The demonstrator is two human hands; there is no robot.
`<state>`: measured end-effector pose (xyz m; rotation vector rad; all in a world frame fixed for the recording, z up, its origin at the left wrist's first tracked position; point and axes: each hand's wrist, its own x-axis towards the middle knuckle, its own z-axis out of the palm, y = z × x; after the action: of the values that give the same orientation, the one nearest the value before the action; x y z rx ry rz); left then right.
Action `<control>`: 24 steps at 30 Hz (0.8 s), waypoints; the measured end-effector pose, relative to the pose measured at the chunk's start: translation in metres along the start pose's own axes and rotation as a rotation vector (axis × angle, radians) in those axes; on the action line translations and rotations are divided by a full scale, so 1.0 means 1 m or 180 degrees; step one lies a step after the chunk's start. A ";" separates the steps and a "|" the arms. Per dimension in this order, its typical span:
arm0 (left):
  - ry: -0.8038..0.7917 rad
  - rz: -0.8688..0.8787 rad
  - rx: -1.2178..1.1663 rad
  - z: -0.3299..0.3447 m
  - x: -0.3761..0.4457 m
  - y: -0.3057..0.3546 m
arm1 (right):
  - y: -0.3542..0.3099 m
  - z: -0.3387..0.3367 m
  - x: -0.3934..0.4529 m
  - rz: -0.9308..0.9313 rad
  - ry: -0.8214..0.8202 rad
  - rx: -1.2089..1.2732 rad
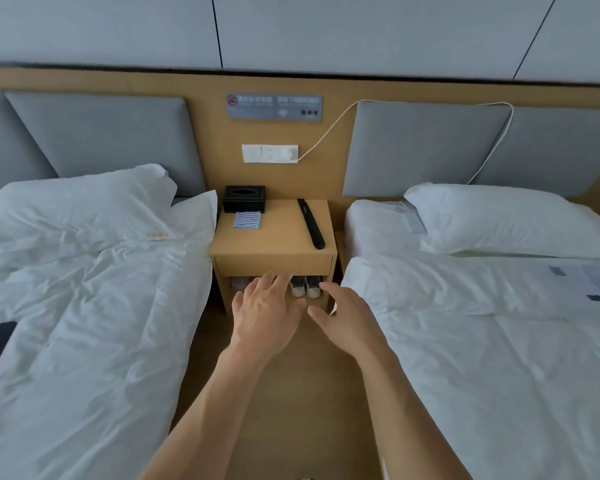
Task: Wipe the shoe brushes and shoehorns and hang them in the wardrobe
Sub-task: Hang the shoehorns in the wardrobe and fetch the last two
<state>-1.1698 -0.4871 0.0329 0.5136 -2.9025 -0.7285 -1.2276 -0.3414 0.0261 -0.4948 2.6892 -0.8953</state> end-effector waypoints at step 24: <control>-0.0769 0.0019 0.0170 0.048 0.435 -0.075 | -0.001 0.002 0.401 0.0967 -0.0037 -0.0066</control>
<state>-1.5639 -0.6791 -0.0358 0.4505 -3.1527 -0.7632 -1.5901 -0.5022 -0.0310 -0.0890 2.6668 -0.7750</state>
